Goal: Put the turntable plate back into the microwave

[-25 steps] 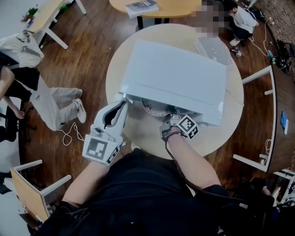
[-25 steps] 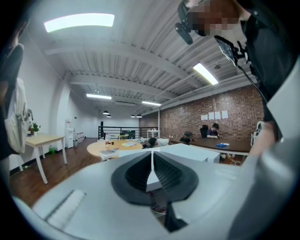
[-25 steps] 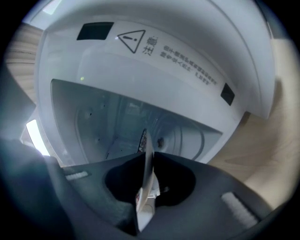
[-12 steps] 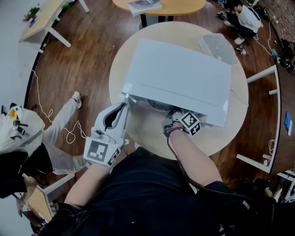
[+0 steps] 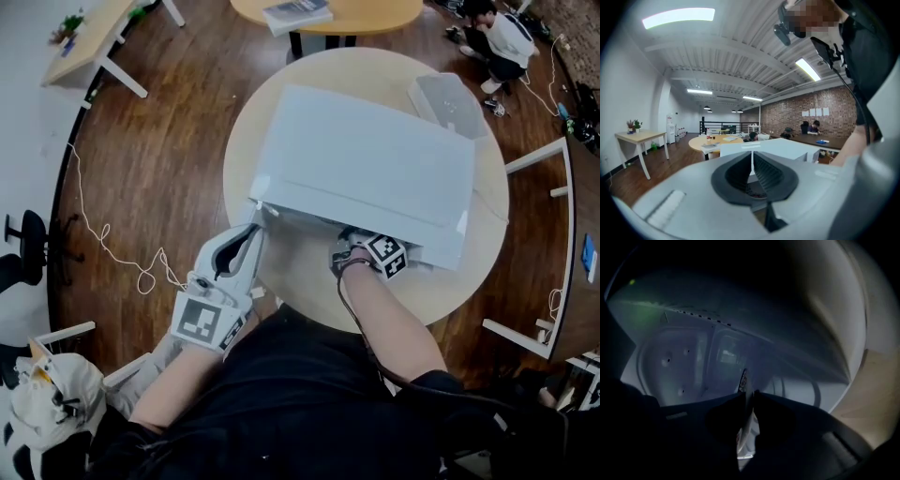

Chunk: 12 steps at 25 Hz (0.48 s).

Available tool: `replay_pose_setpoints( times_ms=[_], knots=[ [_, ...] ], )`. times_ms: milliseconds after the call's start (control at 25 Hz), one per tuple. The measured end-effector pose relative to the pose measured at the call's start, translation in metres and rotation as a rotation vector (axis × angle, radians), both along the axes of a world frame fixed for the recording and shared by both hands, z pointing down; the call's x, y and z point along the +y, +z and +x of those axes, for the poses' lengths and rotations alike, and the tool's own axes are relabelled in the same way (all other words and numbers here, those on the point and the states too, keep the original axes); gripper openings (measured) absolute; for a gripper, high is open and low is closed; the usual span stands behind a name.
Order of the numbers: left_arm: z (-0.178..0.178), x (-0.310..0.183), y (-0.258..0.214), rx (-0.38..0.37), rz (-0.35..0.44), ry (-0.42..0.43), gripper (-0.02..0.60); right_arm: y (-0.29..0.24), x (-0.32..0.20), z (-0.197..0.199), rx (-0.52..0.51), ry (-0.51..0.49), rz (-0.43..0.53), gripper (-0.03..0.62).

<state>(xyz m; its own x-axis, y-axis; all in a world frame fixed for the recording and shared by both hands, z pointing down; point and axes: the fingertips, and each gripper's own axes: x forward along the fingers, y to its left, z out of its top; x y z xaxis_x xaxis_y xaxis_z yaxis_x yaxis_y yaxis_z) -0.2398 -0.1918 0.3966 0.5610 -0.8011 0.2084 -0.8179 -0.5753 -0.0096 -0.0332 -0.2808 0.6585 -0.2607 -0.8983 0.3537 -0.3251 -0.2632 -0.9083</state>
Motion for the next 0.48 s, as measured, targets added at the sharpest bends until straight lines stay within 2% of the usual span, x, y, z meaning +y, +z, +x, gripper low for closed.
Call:
replay_pose_setpoints(
  times_ms=[480],
  knots=[
    [-0.013, 0.007, 0.005, -0.028, -0.009, -0.029, 0.016, 0.014, -0.012, 0.003, -0.018, 0.093, -0.025, 0.028]
  ],
)
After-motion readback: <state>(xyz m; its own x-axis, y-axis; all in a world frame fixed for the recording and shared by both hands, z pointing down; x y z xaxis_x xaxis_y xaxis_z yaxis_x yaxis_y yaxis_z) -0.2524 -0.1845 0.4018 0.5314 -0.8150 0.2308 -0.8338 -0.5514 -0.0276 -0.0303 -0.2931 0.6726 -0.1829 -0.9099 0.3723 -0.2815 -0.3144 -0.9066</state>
